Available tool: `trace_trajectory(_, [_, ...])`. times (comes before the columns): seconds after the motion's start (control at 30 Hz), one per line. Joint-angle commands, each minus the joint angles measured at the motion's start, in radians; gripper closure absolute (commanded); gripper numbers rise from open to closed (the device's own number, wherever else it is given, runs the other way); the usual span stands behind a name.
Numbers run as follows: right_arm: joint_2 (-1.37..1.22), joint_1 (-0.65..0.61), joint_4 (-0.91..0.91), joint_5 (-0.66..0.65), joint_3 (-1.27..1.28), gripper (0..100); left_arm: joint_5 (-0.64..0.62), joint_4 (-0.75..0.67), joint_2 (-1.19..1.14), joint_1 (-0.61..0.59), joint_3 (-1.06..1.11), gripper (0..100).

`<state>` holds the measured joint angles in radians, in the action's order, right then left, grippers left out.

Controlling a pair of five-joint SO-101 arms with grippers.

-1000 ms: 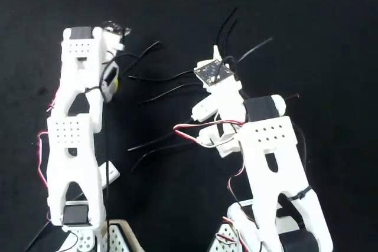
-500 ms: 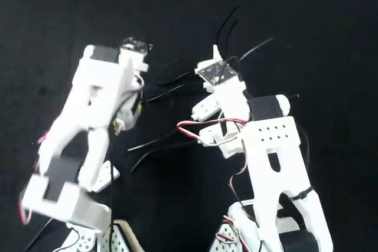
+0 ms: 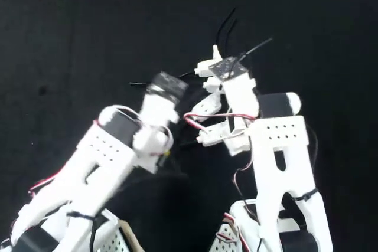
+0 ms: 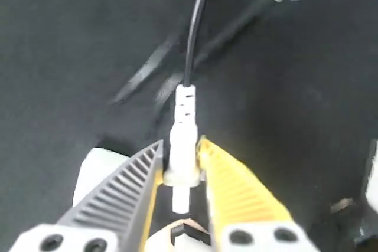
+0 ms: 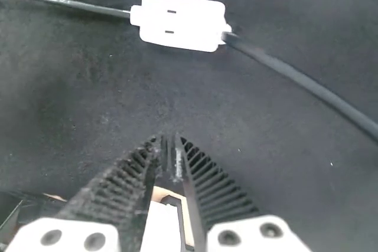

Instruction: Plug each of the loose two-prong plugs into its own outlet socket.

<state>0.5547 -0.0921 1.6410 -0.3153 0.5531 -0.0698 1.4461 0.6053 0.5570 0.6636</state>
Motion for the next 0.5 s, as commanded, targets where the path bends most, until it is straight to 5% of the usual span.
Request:
trace_trajectory(0.0, [0.008,0.031,0.028,-0.008,-0.077,98.3,-0.014,-0.021,0.034,0.088,0.01,80])
trace_trajectory(0.27, [0.008,0.025,0.034,-0.002,-0.079,98.2,-0.006,-0.014,0.037,0.062,0.042,67])
trace_trajectory(0.47, [0.005,-0.078,0.031,0.098,-0.027,98.2,0.069,0.08,0.101,-0.137,-0.064,66])
